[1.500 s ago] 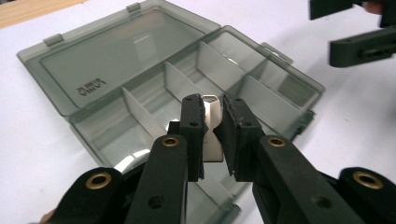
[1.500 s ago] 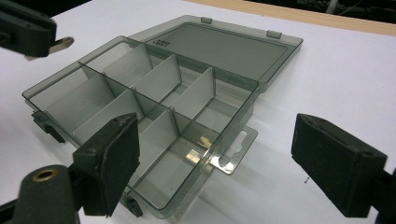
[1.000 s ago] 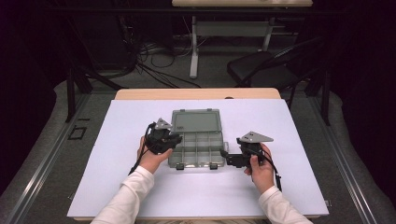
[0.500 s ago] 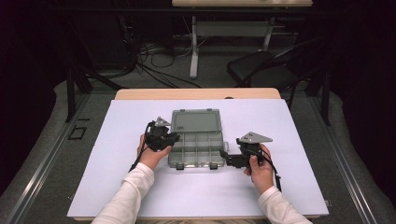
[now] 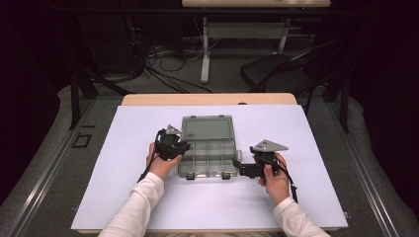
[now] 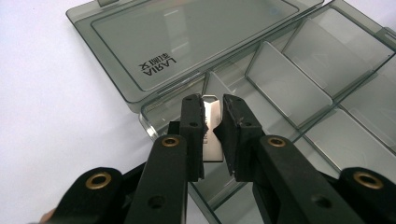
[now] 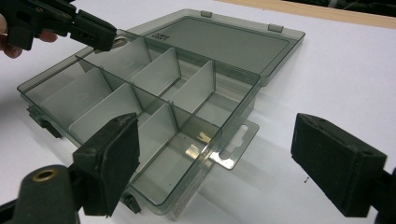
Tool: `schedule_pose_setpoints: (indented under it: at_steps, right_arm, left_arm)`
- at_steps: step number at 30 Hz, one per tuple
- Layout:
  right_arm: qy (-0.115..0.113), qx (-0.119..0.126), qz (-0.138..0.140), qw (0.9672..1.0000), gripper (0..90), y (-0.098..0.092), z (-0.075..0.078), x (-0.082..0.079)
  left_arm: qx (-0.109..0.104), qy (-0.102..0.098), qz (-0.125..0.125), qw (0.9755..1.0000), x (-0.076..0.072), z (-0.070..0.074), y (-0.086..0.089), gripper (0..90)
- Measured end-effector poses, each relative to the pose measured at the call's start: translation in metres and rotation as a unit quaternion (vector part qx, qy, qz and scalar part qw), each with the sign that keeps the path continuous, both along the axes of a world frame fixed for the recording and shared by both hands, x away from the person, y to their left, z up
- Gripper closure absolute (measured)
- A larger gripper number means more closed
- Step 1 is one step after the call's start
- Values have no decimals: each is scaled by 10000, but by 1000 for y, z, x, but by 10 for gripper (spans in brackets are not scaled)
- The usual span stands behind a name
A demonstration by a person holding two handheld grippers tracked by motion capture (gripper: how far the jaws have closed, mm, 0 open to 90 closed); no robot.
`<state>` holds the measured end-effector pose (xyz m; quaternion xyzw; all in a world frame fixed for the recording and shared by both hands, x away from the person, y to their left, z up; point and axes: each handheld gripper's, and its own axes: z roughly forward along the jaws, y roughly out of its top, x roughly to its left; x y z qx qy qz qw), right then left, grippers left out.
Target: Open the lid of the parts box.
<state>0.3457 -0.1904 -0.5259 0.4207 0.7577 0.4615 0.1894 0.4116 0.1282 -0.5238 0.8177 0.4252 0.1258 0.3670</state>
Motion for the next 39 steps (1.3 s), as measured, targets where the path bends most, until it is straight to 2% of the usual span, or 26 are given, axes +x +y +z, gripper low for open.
schedule_pose_setpoints:
  at_steps: [3, 6, 9, 12, 17, 19, 25, 26, 29, 39]
  right_arm:
    - [-13, 10, -2, 10000, 151, 0, 0, 0]
    - [-14, 7, 2, 10000, 151, 0, 0, 0]
    - [3, -2, 4, 10000, 151, 0, 0, 0]
    - [3, -5, 4, 10000, 151, 0, 0, 0]
    - [-20, -12, 22, 10000, 151, 1, -1, 0]
    - [-13, -9, 16, 10000, 151, 1, -1, 0]
    - [-9, -21, 16, 10000, 151, 0, 0, 0]
    - [-10, -21, 17, 10000, 151, 1, 0, 0]
    - [-32, -12, 24, 10000, 151, 1, 0, 0]
    - [-36, -5, 10, 10000, 151, 0, 0, 0]
  left_arm:
    - [-2, 8, 21, 10000, 0, 0, 1, 787]
    - [-84, -9, 25, 10000, 0, 1, 1, 715]
    - [-148, -74, 78, 9998, -2, 3, 2, 599]
    - [-215, -35, 131, 9997, -2, 5, 4, 474]
    - [-231, 49, 320, 9992, -3, 7, 8, 361]
    - [-266, 13, 370, 9990, -4, 7, 10, 319]
    - [-375, 90, 377, 9985, -6, 11, 16, 252]
    - [-433, 69, 403, 9982, -7, 11, 16, 253]
    - [-430, 97, 425, 9981, -10, 13, 20, 255]
    - [-463, 80, 305, 9984, -21, 17, 24, 255]
